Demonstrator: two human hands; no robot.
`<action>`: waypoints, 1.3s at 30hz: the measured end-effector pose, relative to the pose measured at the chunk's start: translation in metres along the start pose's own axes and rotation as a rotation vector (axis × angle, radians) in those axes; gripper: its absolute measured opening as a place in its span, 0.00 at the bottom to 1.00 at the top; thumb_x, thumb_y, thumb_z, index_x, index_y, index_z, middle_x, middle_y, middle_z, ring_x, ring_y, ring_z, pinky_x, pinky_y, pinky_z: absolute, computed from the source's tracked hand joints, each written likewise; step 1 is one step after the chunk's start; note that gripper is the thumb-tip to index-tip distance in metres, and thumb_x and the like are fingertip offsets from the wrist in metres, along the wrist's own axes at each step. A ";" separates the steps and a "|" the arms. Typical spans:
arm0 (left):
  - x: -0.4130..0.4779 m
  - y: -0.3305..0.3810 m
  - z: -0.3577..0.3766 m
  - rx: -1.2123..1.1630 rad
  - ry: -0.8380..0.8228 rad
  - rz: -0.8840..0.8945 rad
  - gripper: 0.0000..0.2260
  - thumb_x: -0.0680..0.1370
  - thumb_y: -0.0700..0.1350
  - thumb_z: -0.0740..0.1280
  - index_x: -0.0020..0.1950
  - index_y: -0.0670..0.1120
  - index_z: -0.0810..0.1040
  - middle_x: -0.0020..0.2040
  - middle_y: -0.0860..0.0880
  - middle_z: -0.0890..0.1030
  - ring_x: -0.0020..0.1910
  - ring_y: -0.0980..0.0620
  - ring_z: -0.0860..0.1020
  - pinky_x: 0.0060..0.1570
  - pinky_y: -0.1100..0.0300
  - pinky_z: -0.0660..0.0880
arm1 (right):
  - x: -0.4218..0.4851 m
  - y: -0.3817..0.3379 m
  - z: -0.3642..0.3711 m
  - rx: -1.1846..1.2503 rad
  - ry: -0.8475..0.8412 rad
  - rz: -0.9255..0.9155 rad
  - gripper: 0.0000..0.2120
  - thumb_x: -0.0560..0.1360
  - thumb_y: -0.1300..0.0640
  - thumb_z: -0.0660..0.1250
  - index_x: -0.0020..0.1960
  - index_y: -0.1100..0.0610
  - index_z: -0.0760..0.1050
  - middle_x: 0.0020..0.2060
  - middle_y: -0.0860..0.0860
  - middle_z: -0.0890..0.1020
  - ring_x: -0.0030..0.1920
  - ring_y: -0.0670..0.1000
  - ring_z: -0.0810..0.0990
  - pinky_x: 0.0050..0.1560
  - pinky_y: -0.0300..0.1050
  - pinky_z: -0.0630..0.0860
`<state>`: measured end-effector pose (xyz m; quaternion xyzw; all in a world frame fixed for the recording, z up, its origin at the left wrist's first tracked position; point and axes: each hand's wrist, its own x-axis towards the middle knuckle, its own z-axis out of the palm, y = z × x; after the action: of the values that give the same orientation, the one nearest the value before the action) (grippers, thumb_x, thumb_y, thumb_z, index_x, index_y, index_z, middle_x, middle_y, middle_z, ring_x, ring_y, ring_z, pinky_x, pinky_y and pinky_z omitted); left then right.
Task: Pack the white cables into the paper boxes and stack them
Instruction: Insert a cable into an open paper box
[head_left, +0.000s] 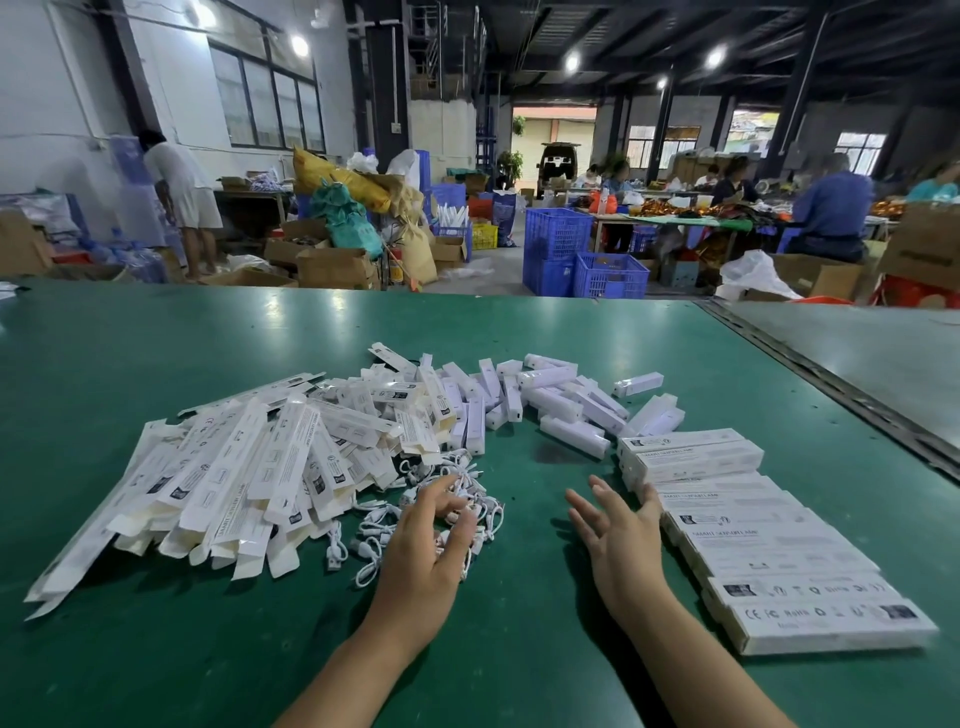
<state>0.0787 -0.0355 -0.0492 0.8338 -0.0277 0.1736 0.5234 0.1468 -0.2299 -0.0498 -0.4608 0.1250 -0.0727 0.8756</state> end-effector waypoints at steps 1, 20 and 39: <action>0.000 0.000 0.000 0.010 0.033 0.006 0.14 0.76 0.63 0.58 0.61 0.68 0.67 0.58 0.62 0.76 0.59 0.60 0.75 0.56 0.60 0.72 | 0.002 -0.001 0.000 -0.003 -0.011 0.008 0.37 0.80 0.67 0.62 0.78 0.44 0.47 0.57 0.56 0.78 0.49 0.56 0.85 0.50 0.47 0.79; 0.024 -0.032 -0.068 0.709 0.591 -0.327 0.30 0.73 0.45 0.74 0.72 0.42 0.69 0.75 0.36 0.65 0.77 0.37 0.57 0.74 0.40 0.49 | 0.014 -0.003 -0.009 -0.070 -0.162 0.072 0.38 0.79 0.68 0.61 0.79 0.41 0.49 0.60 0.60 0.79 0.52 0.60 0.84 0.53 0.49 0.78; 0.028 -0.030 -0.058 0.380 0.623 -0.198 0.09 0.78 0.32 0.67 0.55 0.39 0.83 0.55 0.40 0.81 0.46 0.46 0.77 0.46 0.53 0.74 | 0.006 -0.004 -0.010 -0.117 -0.248 0.137 0.10 0.80 0.64 0.62 0.61 0.63 0.74 0.39 0.55 0.85 0.40 0.51 0.85 0.41 0.40 0.80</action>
<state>0.0972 0.0329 -0.0435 0.8218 0.2464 0.3696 0.3568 0.1494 -0.2412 -0.0529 -0.5067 0.0510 0.0521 0.8591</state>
